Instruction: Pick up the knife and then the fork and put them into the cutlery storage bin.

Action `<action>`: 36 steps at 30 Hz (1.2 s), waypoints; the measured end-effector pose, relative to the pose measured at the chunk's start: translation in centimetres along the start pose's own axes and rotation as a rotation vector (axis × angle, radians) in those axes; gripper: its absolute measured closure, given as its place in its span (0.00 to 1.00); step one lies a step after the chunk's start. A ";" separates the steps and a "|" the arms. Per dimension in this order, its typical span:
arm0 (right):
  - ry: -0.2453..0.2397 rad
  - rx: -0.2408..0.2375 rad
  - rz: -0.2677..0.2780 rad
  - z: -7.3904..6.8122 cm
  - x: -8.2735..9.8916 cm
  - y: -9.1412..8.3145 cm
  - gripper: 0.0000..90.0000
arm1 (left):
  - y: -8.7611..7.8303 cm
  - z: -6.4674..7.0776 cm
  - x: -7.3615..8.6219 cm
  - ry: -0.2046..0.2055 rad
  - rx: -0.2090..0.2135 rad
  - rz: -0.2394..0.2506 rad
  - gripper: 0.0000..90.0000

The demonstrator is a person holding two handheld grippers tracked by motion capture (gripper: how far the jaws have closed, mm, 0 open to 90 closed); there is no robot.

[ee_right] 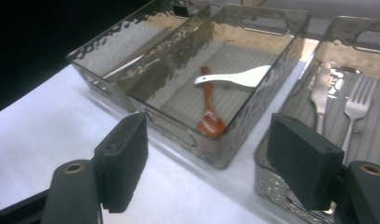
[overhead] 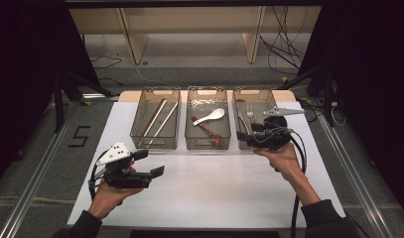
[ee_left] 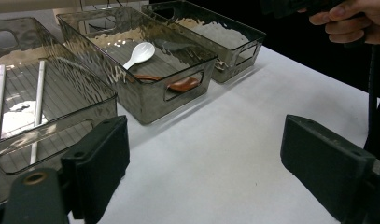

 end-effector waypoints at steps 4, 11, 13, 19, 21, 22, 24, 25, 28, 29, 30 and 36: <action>-0.006 -0.019 0.012 -0.5 0.7 -0.2 0.33 | 0.0 0.0 0.1 0.001 0.001 -0.007 0.17; -0.029 -0.048 0.035 -1.7 1.7 -0.9 0.33 | 0.0 -0.1 0.1 -0.030 0.019 0.005 0.17; -0.034 -0.053 0.037 -2.0 2.1 -1.0 0.33 | 0.0 0.0 0.2 -0.025 0.019 0.001 0.17; -0.055 -0.057 0.038 -2.9 3.2 -1.4 0.33 | 0.2 0.3 0.4 -0.020 0.029 -0.013 0.17; -0.061 -0.061 0.042 -3.2 3.6 -1.6 0.33 | 0.2 0.3 0.4 -0.017 0.029 -0.014 0.17; -0.062 -0.059 0.040 -3.3 3.8 -1.7 0.33 | 0.2 0.3 0.4 -0.014 0.031 -0.014 0.17; -0.067 -0.059 0.048 -3.6 4.1 -1.9 0.33 | 0.1 0.3 0.3 -0.015 0.032 -0.012 0.17; -0.068 -0.061 0.053 -3.7 4.2 -2.0 0.32 | 0.1 0.3 0.3 -0.015 0.032 -0.013 0.17; -0.060 -0.067 0.064 -4.1 4.7 -2.4 0.31 | 0.2 0.3 0.3 -0.018 0.032 -0.014 0.17; -0.064 -0.067 0.069 -4.2 4.9 -2.5 0.30 | 0.2 0.3 0.3 -0.016 0.033 -0.016 0.17; -0.068 -0.063 0.072 -4.3 5.1 -2.6 0.30 | 0.2 0.3 0.3 -0.016 0.034 -0.014 0.17; -0.086 -0.061 0.073 -4.5 6.3 -2.9 0.28 | 0.1 0.3 0.3 -0.021 0.038 -0.007 0.17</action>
Point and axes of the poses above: each handheld gripper's, and its own axes: y roughly forward along the jaws, x roughly out of its underside, z roughly to its right, the point moved 3 cm from there along y, roughly forward along the jaws, and after that the axes turned 6 degrees about x, right-handed, at the moved point
